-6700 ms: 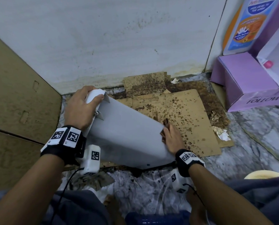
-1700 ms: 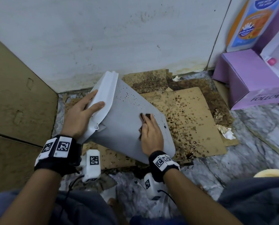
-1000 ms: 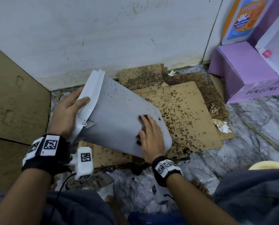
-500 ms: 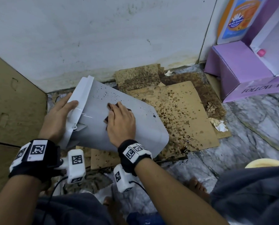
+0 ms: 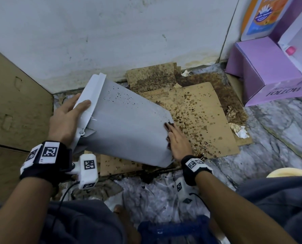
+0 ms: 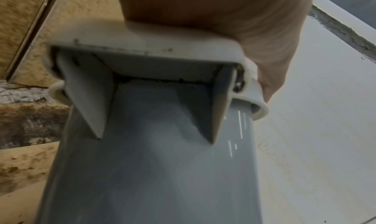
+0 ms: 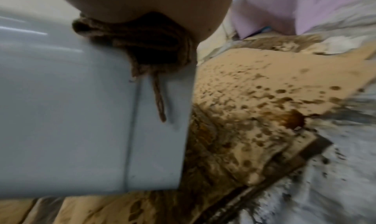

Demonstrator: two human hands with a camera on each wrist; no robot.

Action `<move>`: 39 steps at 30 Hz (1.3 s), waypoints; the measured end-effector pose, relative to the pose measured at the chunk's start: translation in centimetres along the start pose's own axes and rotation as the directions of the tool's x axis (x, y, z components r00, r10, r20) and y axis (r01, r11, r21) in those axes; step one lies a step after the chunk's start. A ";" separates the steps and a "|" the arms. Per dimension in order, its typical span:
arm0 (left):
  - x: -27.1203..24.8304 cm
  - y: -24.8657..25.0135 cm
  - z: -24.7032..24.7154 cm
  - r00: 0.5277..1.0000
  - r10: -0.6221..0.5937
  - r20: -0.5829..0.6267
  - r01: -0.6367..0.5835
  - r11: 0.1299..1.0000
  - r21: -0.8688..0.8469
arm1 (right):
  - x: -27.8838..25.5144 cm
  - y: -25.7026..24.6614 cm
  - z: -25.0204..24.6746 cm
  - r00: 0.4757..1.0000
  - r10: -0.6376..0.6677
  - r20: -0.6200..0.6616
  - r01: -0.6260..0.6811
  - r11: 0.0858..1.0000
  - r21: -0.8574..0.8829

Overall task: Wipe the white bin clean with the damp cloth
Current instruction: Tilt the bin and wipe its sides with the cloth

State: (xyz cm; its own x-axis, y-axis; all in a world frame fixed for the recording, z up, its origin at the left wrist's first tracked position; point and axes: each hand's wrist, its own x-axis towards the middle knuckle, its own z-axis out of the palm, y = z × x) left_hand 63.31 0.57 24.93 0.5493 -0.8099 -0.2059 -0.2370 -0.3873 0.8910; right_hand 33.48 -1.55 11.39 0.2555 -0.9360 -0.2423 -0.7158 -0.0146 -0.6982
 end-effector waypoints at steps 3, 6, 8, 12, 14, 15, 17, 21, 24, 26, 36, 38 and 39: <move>-0.4 0.5 0.7 1.000 0.026 0.000 -0.026 1.000 0.000 | 0.5 -0.1 0.0 0.996 0.088 0.021 -0.089 0.991 0.101; -0.7 0.8 0.9 0.998 0.056 0.001 -0.056 0.998 0.011 | 1.4 -1.9 1.0 0.999 0.040 0.001 -0.039 0.990 0.136; -0.8 1.0 1.1 0.999 0.038 -0.011 -0.038 0.999 -0.019 | 1.8 -3.2 1.8 0.999 -0.044 0.005 0.043 0.992 0.120; -1.1 1.2 1.3 1.000 0.002 -0.022 -0.004 0.997 -0.073 | 2.2 -5.4 2.3 0.993 -0.106 -0.055 0.113 0.983 0.142; -1.2 1.1 1.2 1.000 -0.007 -0.011 0.006 0.996 -0.088 | 2.2 -5.0 2.5 0.990 -0.130 -0.057 0.137 0.980 0.146; -1.3 1.1 1.1 1.000 -0.011 -0.002 0.011 0.995 -0.099 | 2.1 -4.4 2.7 0.989 -0.133 -0.060 0.141 0.978 0.157; -1.3 0.9 1.0 1.000 -0.015 0.012 0.017 0.993 -0.118 | 1.7 -2.9 2.7 0.988 -0.132 -0.078 0.144 0.976 0.164; -1.1 0.3 0.5 1.000 0.010 0.006 -0.010 0.993 -0.118 | 0.4 0.6 2.4 0.996 -0.008 -0.094 0.020 0.992 0.123; -0.8 -0.2 0.2 0.999 0.045 -0.001 -0.045 0.995 -0.085 | -0.3 2.7 2.6 0.991 0.111 -0.082 -0.098 0.985 0.145; -0.7 -0.5 0.1 0.998 0.055 0.004 -0.055 0.995 -0.085 | -0.2 2.9 3.2 0.986 0.146 -0.086 -0.131 0.978 0.160; -1.0 -0.6 -0.1 0.991 0.112 0.078 -0.111 0.994 -0.021 | 1.0 -6.3 4.9 0.982 -0.149 -0.115 0.169 0.967 0.191; -0.9 -0.9 -0.3 0.986 0.120 0.114 -0.123 0.992 0.014 | 1.1 -6.8 4.9 0.975 -0.194 -0.110 0.213 0.956 0.204; -0.9 -1.1 -0.6 0.982 0.114 0.149 -0.121 0.992 0.038 | 1.1 -6.5 4.9 0.971 -0.217 -0.102 0.234 0.950 0.205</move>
State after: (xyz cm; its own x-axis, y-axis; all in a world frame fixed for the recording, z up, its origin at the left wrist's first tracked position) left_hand 63.53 1.96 24.35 0.3932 -0.9053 -0.1608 -0.3323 -0.3030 0.8932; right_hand 41.59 -0.75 12.43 0.3369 -0.9414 -0.0151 -0.4869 -0.1605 -0.8586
